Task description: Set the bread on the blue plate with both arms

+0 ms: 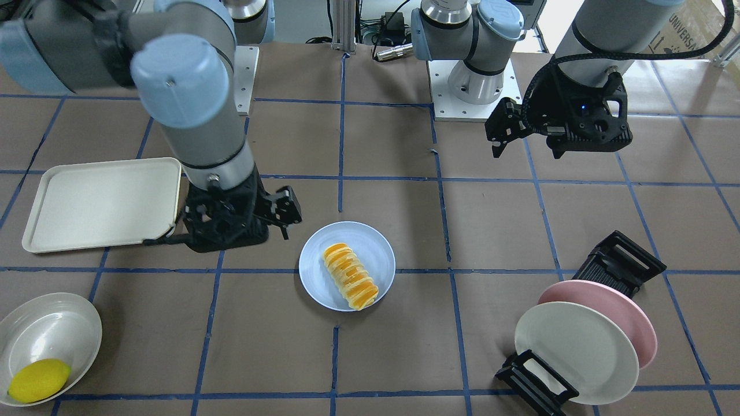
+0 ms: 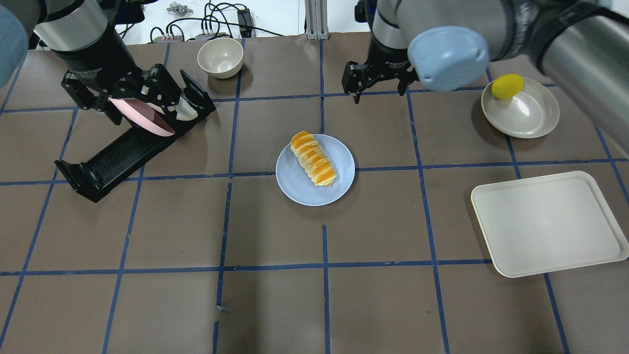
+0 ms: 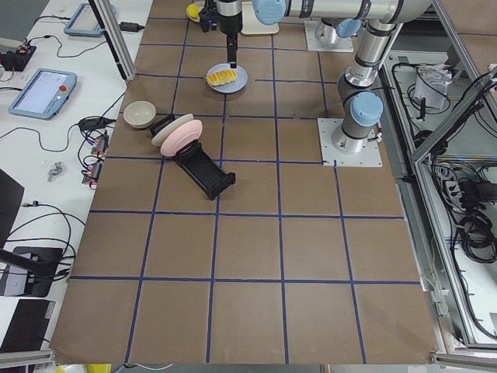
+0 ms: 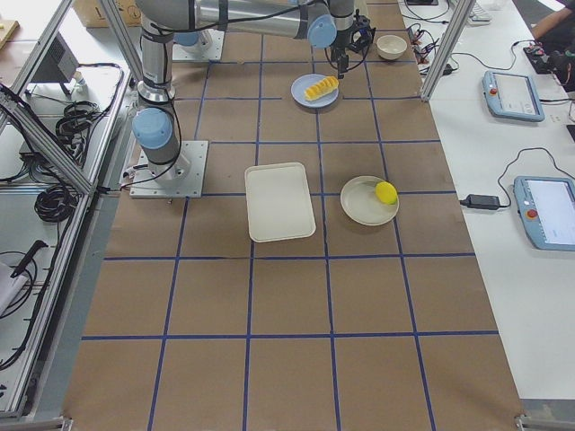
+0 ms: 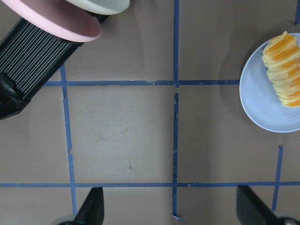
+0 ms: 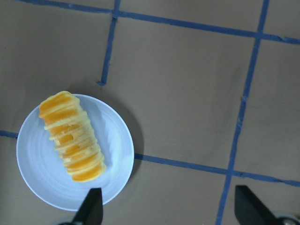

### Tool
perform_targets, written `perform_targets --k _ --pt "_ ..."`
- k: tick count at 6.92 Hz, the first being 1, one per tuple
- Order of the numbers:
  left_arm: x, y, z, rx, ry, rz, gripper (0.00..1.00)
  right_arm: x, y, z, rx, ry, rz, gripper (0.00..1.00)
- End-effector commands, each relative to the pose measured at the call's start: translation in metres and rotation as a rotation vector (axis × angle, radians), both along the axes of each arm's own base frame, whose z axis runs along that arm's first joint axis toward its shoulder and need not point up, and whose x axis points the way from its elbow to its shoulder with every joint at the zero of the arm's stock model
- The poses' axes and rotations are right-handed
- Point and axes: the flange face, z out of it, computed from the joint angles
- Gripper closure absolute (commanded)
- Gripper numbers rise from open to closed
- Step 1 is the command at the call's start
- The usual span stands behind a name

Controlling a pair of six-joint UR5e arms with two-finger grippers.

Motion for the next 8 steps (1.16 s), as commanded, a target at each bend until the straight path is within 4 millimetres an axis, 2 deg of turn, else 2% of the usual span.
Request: perform_targets --k 1,2,4,5,6,8 --pt "-0.001 0.009 0.007 -0.014 -0.002 -0.003 0.0 -0.071 0.043 0.042 0.058 0.013 -0.001 0.0" --pt "-0.002 0.007 0.004 -0.008 -0.005 0.007 0.0 -0.085 0.067 0.04 0.066 0.011 -0.026 0.0" --pt "-0.001 0.006 0.01 -0.022 -0.003 0.0 0.0 -0.086 0.133 0.018 0.088 0.0 -0.04 0.0" --pt "0.0 0.008 0.01 -0.022 -0.004 0.001 0.0 -0.084 0.144 0.017 0.058 -0.005 -0.043 0.0" --pt "0.0 0.008 0.012 -0.025 -0.005 0.001 0.0 -0.084 0.143 0.016 0.059 0.0 -0.042 0.0" --pt "0.0 0.01 0.01 -0.02 -0.007 0.003 0.0 -0.083 0.135 0.03 0.033 -0.004 -0.038 0.0"
